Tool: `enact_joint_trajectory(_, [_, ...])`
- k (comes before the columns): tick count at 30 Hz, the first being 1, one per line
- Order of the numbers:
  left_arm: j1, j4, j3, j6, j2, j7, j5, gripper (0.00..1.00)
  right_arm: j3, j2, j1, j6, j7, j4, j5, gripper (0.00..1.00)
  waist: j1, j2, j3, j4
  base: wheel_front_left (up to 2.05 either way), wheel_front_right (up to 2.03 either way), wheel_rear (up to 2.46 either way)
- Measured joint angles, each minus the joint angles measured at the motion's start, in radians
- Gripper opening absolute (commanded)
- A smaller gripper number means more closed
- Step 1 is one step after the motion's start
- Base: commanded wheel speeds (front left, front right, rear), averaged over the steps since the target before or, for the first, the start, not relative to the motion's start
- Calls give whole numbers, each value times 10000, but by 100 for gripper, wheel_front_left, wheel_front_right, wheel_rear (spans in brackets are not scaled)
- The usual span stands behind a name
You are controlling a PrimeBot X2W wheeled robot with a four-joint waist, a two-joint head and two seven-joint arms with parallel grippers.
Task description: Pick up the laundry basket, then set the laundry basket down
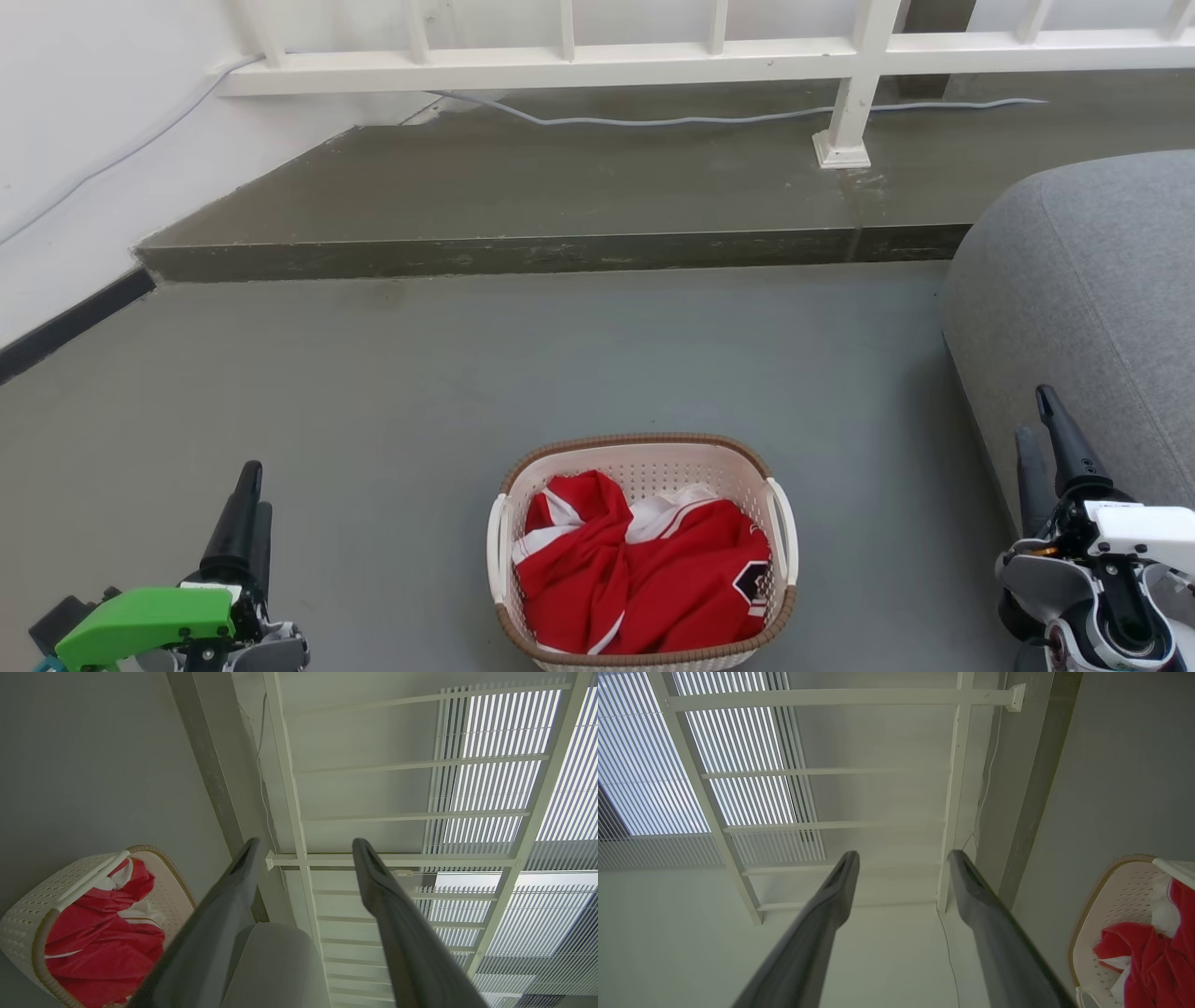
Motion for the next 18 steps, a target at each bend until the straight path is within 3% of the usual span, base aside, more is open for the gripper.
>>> enact_joint_trajectory(13, [-191, -337, -384, -2, 303, -548, 1753, 100, 376, -642, -1, -15, -598, -282, -2015, 100, 0, 0, -65, -2, 0, 0, 0])
enact_joint_trajectory(18, [-227, -472, -493, 6, 485, -698, 2736, 100, 566, -832, -1, -186, -796, -426, -2915, 100, 0, 0, -93, -7, 0, 0, 0])
